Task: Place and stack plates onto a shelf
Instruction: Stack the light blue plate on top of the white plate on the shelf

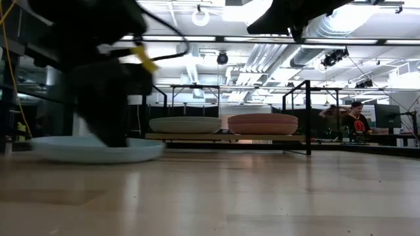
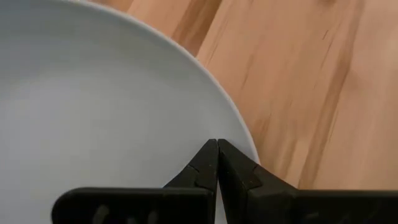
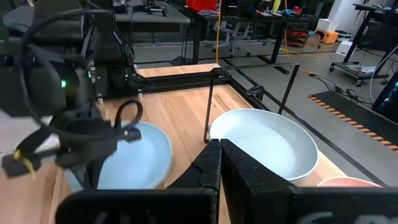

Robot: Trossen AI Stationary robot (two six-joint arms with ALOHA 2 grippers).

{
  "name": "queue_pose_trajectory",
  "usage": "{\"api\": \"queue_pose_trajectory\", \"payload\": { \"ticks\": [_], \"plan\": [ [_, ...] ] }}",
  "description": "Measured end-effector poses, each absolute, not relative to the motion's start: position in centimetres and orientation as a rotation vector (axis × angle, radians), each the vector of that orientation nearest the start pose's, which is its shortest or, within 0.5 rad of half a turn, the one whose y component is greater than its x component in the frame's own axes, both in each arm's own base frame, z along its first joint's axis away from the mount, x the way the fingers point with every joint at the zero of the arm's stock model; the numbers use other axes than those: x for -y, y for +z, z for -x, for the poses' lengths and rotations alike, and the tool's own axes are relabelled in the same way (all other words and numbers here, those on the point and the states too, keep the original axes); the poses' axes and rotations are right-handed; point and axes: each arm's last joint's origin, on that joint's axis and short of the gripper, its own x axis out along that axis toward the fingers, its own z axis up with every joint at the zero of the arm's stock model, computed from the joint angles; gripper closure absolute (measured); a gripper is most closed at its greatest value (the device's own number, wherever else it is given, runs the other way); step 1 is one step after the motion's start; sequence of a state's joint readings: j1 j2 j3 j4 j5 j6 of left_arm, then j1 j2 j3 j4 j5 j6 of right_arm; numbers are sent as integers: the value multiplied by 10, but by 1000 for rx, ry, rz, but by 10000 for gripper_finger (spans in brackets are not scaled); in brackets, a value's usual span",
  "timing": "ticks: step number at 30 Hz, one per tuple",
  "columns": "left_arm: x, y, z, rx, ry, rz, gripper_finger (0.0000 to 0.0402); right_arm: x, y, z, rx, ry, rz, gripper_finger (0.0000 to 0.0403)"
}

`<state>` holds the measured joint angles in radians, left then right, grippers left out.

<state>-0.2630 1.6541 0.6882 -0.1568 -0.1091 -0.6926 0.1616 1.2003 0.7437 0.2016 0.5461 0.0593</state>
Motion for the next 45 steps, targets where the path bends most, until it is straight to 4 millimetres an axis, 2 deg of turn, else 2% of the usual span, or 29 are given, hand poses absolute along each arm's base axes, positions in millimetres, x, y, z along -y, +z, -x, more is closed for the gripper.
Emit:
{"api": "queue_pose_trajectory", "payload": {
  "ticks": [5,11,14,18,22,25,29,33,36,39,45],
  "plan": [
    [67,121,-307,-1012,186,245,402,-27,272,-259,-229,-389,31,402],
    [56,130,-354,-951,143,76,402,-27,272,-259,-230,-390,31,402],
    [52,132,-366,-938,122,22,402,-27,272,-259,-233,-390,32,402],
    [56,148,-368,-892,87,-22,402,-27,271,-259,-248,-388,51,402],
    [62,174,-354,-834,97,-66,402,-27,270,-259,-254,-388,48,402],
    [66,195,-333,-757,154,-104,402,-27,268,-258,-260,-393,-2,402],
    [67,215,-294,-575,189,-104,402,-28,262,-260,-289,-385,-76,402],
    [59,224,-253,-388,177,-38,402,-29,245,-266,-364,-397,-177,390],
    [52,228,-228,-282,174,-3,402,-29,228,-270,-435,-446,-256,358],
    [47,232,-209,-209,169,-4,402,-27,211,-277,-484,-504,-341,308],
    [41,248,-191,-118,169,28,402,-11,171,-301,-481,-610,-544,202]
  ]
}}
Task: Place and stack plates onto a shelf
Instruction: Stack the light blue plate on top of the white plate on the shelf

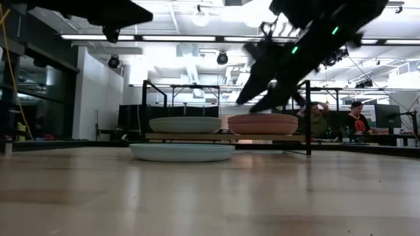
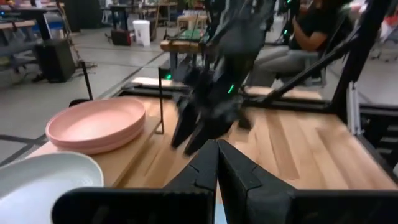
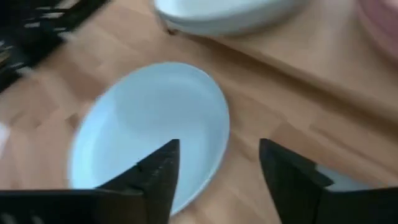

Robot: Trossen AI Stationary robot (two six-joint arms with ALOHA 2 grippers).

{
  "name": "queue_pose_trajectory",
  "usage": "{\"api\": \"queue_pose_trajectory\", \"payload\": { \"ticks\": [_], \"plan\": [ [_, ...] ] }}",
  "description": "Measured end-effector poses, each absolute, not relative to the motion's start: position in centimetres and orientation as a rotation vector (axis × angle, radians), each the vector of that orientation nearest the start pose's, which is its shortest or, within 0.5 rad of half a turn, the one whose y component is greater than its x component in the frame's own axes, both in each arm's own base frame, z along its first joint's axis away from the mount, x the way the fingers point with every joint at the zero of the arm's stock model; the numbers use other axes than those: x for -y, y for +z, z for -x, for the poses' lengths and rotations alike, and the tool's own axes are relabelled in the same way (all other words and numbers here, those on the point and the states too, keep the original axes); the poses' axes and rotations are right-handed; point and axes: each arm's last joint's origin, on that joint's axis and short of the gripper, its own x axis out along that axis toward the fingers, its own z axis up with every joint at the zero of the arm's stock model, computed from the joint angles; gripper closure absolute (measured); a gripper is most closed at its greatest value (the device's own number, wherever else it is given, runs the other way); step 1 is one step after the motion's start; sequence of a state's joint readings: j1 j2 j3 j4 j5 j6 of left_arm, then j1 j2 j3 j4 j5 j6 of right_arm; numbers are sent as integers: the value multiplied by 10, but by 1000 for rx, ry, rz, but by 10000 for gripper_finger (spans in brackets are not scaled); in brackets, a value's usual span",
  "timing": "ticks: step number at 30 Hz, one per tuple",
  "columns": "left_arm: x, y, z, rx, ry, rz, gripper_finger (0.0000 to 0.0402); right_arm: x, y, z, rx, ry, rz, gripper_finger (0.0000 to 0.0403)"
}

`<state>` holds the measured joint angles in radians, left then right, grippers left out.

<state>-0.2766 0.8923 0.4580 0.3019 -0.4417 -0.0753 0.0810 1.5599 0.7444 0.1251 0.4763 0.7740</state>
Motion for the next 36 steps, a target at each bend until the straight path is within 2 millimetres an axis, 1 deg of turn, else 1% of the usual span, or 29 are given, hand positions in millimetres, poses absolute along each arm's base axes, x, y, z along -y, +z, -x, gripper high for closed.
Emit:
{"api": "queue_pose_trajectory", "payload": {
  "ticks": [2,4,6,9,12,15,19,23,25,27,29,31,34,35,36],
  "plan": [
    [41,251,-188,-105,158,34,401,-2,155,-307,-485,-665,-612,180],
    [41,251,-187,-113,146,33,402,5,141,-312,-485,-698,-664,168],
    [41,250,-187,-120,147,31,401,10,129,-316,-479,-719,-700,165],
    [41,249,-187,-129,147,27,402,10,117,-322,-467,-704,-747,164],
    [41,249,-187,-129,147,26,402,6,111,-327,-439,-672,-768,164],
    [41,250,-187,-127,147,27,402,1,107,-335,-445,-661,-765,164],
    [41,250,-187,-125,147,28,402,-5,105,-351,-469,-657,-743,164],
    [41,250,-187,-124,150,29,402,-5,101,-363,-531,-723,-693,165],
    [41,249,-186,-129,150,30,401,-5,99,-364,-555,-748,-675,170],
    [41,249,-186,-134,150,43,401,-5,98,-364,-559,-753,-669,185],
    [41,248,-186,-141,150,42,401,-6,97,-364,-568,-756,-661,217],
    [42,248,-186,-142,144,45,402,-6,97,-362,-579,-766,-645,266],
    [46,248,-185,-145,124,43,401,-7,96,-360,-609,-767,-618,363],
    [47,248,-185,-145,117,43,401,-7,96,-360,-618,-762,-606,382],
    [48,248,-184,-144,111,42,401,-7,96,-360,-629,-751,-600,388]
  ]
}}
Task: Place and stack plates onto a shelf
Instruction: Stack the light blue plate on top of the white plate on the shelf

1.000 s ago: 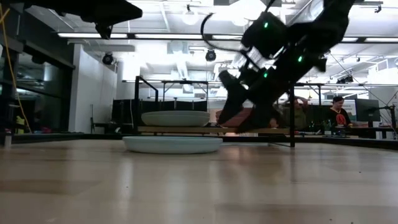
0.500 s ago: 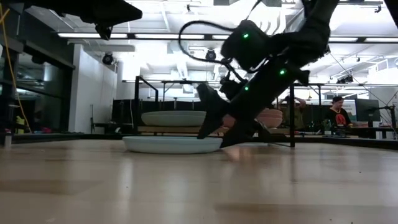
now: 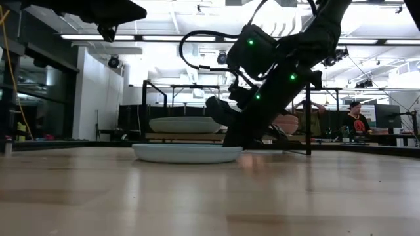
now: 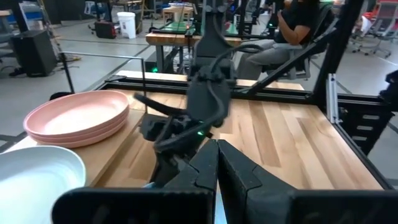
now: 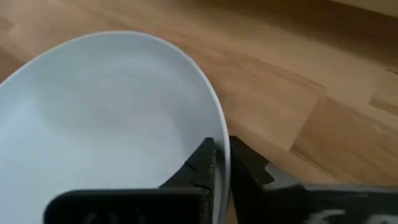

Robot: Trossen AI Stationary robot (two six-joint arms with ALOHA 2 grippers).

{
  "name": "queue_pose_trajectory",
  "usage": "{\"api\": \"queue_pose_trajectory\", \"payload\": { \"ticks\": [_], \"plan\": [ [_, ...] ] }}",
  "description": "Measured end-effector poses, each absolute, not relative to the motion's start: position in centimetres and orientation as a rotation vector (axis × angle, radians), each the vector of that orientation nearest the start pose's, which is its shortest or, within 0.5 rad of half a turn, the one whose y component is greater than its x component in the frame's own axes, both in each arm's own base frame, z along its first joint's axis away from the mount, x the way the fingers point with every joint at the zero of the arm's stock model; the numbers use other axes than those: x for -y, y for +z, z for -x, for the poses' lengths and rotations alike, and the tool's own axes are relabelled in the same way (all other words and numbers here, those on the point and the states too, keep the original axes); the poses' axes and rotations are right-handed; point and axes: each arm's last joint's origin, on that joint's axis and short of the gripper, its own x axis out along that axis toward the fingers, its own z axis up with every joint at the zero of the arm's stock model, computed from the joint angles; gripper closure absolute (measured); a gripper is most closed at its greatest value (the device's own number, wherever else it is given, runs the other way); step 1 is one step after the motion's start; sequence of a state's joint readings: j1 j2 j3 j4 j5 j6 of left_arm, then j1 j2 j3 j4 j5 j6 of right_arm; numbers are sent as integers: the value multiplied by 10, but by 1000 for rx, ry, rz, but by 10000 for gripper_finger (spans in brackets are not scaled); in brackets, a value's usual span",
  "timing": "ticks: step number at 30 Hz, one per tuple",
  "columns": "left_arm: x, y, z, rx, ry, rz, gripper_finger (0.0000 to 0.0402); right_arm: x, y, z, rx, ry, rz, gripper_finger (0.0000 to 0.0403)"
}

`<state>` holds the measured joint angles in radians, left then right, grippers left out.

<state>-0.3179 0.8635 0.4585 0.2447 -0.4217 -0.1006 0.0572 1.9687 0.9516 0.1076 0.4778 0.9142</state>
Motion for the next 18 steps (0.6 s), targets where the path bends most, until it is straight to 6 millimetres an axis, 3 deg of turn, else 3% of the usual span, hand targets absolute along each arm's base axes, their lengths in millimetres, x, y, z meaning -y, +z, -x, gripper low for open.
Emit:
{"api": "queue_pose_trajectory", "payload": {
  "ticks": [5,11,18],
  "plan": [
    [51,251,-181,-130,93,22,402,-9,104,-356,-708,-669,-600,398],
    [54,256,-175,-100,70,32,402,-18,121,-338,-822,-538,-612,401],
    [56,261,-169,-75,45,35,401,-23,136,-307,-669,-457,-694,403]
  ]
}}
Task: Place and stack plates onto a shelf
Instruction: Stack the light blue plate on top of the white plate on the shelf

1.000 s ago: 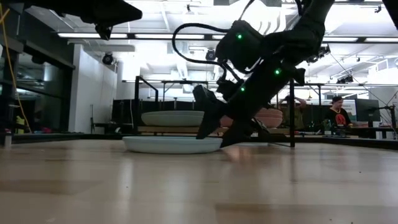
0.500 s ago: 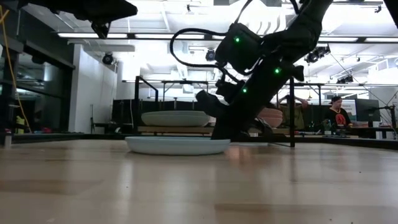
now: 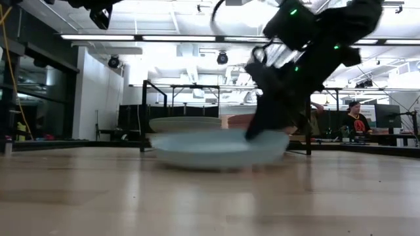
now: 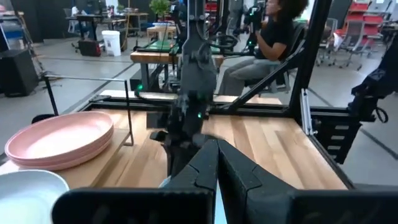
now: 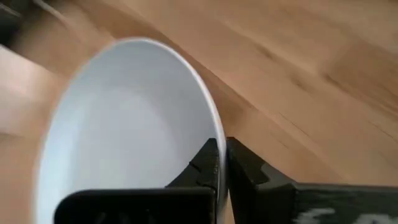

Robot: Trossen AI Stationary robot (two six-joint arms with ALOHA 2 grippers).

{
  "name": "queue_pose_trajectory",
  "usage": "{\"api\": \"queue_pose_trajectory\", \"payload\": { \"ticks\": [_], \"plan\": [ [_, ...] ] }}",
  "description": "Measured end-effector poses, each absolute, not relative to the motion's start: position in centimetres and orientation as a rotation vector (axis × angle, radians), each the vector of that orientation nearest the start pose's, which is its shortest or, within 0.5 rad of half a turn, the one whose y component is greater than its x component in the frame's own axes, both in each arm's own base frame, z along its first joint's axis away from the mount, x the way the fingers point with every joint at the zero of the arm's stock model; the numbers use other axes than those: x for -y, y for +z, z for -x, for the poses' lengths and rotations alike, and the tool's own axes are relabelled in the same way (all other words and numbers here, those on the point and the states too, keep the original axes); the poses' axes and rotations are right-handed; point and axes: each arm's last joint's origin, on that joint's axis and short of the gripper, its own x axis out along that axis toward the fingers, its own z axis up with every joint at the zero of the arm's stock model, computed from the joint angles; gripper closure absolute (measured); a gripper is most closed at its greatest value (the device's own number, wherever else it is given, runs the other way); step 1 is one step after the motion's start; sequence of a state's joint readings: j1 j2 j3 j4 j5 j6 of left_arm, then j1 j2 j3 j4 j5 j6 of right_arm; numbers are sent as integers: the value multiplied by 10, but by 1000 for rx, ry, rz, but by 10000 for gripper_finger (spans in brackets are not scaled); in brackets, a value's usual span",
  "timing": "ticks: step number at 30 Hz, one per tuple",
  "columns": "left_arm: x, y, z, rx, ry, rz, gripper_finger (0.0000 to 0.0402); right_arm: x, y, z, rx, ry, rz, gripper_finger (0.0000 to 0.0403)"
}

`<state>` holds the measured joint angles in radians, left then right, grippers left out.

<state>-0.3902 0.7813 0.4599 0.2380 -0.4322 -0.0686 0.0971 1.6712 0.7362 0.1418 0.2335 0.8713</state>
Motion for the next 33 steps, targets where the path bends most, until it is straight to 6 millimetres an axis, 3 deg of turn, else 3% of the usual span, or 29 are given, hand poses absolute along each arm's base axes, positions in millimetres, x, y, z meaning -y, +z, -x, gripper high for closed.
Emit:
{"api": "queue_pose_trajectory", "payload": {
  "ticks": [5,9,15,22,27,33],
  "plan": [
    [56,264,-167,-60,43,21,401,-23,150,-301,-400,-340,-770,403],
    [56,264,-167,-57,46,22,401,-12,163,-305,-276,-367,-771,403],
    [55,264,-167,-58,67,-3,401,31,207,-322,-221,-476,-692,403],
    [55,264,-167,-57,67,-5,402,91,264,-342,-379,-794,-480,403],
    [56,264,-167,-60,66,-6,402,128,270,-353,-456,-912,-441,403],
    [56,264,-167,-59,66,-6,401,157,249,-362,-501,-962,-467,403]
  ]
}}
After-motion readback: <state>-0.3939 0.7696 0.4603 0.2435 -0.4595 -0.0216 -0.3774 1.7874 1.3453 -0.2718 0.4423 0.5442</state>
